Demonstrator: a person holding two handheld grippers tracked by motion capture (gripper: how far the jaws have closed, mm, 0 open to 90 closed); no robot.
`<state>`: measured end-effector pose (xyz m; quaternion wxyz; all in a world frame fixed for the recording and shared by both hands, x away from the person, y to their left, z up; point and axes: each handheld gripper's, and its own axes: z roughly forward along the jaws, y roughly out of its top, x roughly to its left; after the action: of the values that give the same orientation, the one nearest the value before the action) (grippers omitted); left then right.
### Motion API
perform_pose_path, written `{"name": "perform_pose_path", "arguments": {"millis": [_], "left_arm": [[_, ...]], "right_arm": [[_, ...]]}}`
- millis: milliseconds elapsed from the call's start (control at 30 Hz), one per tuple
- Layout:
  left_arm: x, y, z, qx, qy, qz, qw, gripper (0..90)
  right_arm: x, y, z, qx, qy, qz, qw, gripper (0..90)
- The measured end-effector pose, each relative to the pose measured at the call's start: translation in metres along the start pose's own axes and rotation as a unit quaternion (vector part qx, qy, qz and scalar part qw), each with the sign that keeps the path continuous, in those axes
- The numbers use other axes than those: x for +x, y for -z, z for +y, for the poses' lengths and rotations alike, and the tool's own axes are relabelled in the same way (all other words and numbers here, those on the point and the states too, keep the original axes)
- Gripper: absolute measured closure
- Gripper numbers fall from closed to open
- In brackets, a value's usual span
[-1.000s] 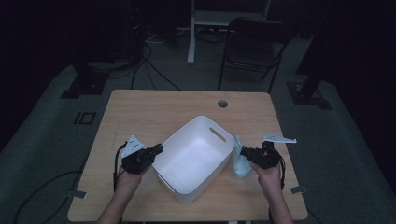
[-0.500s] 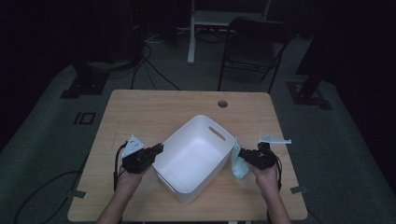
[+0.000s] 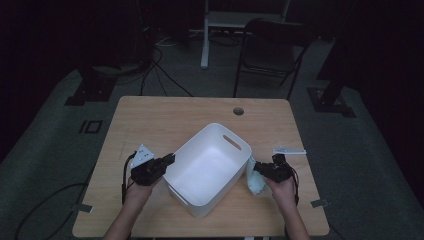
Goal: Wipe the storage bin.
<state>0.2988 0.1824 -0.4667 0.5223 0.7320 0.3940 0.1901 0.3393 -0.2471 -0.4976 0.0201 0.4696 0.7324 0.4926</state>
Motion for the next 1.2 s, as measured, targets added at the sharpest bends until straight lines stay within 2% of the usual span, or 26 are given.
{"name": "perform_pose_path", "arguments": {"millis": [533,700,833,933,1033,1200], "left_arm": [[-0.001,0.000,0.000,-0.001,0.003,0.003,1.0000,86.3],[-0.001,-0.001,0.000,-0.002,0.002,0.005,1.0000,86.2],[-0.001,-0.001,0.000,-0.002,0.004,0.006,1.0000,86.1],[-0.002,-0.001,0.000,-0.003,0.005,0.008,1.0000,86.1],[-0.002,0.000,0.000,-0.002,0.004,0.009,0.9999,86.1],[-0.002,0.000,-0.001,-0.003,0.007,0.009,0.9999,86.0]], "right_arm": [[-0.012,-0.019,-0.011,0.037,-0.019,-0.011,0.9991,84.2],[-0.017,-0.028,-0.017,0.060,-0.023,-0.022,0.9977,84.1],[-0.020,-0.033,-0.020,0.070,-0.033,-0.018,0.9969,84.1],[-0.021,-0.032,-0.020,0.068,-0.040,-0.016,0.9968,84.1],[-0.016,-0.027,-0.017,0.062,-0.034,-0.016,0.9974,84.1],[-0.003,-0.006,-0.004,0.024,-0.014,0.004,0.9996,84.1]]}}
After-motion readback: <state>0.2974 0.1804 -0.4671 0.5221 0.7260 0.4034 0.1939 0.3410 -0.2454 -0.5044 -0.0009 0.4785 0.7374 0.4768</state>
